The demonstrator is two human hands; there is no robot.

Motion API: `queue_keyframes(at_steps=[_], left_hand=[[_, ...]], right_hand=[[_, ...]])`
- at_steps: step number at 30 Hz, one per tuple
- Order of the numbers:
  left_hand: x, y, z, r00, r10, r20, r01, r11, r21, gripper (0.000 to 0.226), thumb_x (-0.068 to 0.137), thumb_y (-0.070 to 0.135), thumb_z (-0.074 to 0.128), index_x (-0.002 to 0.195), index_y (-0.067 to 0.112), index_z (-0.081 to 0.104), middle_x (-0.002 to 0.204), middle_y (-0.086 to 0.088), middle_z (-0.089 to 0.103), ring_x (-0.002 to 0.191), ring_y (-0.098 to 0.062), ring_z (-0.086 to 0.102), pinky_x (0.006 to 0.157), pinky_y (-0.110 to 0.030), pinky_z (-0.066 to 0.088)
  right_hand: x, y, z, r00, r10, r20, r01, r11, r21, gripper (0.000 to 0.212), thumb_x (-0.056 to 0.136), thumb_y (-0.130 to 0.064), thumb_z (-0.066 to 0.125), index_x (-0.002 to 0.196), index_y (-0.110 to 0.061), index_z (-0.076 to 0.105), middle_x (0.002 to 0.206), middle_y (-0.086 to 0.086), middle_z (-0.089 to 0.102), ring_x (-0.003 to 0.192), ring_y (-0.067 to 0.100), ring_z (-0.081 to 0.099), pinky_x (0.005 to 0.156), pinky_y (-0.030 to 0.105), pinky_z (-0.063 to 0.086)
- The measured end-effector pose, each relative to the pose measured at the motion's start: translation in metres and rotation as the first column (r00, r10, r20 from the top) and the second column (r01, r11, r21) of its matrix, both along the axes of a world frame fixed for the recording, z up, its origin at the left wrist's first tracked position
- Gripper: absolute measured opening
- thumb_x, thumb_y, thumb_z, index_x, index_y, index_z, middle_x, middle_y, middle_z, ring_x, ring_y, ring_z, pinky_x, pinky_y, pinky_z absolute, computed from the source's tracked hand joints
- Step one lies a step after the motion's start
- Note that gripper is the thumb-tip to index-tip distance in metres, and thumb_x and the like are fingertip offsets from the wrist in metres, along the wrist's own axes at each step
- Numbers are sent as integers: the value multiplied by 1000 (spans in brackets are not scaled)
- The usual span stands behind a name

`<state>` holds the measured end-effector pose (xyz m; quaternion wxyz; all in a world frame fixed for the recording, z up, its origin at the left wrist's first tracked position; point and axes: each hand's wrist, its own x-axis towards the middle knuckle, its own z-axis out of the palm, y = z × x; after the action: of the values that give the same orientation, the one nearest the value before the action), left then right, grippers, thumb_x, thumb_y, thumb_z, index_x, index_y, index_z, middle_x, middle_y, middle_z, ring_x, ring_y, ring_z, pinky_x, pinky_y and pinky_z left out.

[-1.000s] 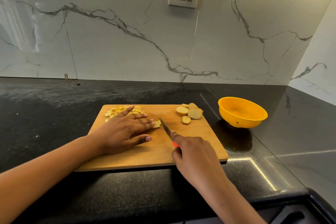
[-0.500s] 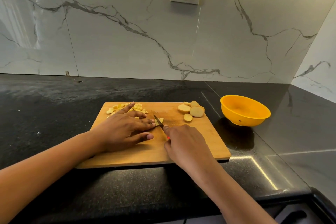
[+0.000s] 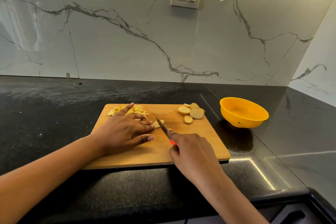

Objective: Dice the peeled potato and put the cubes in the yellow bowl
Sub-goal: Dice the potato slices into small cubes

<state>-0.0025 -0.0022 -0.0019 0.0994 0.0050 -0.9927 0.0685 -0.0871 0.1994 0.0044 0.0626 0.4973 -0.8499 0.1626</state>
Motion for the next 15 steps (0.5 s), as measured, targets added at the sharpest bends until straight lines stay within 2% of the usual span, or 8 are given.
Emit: queue_keyframes(at_steps=[6,10,13,15], left_hand=[[-2,-2,0,1000,-5,14,6,999,-44,95,69,80,-21,141,42,31,145,26,33,138,5,18,104,-21,-30],[-4,-3,-1,1000,-26,5,26,996,-81,93,74,78,-18,141,39,33,144,23,38,137,0,24,109,-26,-23],[-3,-3,-1,1000,-19,10,20,995,-97,92,75,77,-17,142,39,32,144,23,37,138,0,23,109,-27,-24],[-3,-2,0,1000,-12,20,14,995,-102,92,73,77,-19,142,40,29,146,24,34,139,1,19,107,-26,-27]], right_hand=[[-4,-9,-3,999,26,-22,-25,999,28,49,99,-34,43,147,-30,32,118,-4,62,102,16,57,85,31,50],[-3,-19,-2,995,21,-95,-10,993,117,47,101,-30,41,146,-24,34,116,3,59,101,21,55,69,28,40],[-2,-22,5,994,42,-97,-26,986,164,41,100,-27,44,140,-22,43,113,4,60,98,20,55,66,28,35],[0,-8,7,996,48,-72,-36,987,154,43,100,-29,43,142,-24,41,112,3,60,98,20,55,68,28,37]])
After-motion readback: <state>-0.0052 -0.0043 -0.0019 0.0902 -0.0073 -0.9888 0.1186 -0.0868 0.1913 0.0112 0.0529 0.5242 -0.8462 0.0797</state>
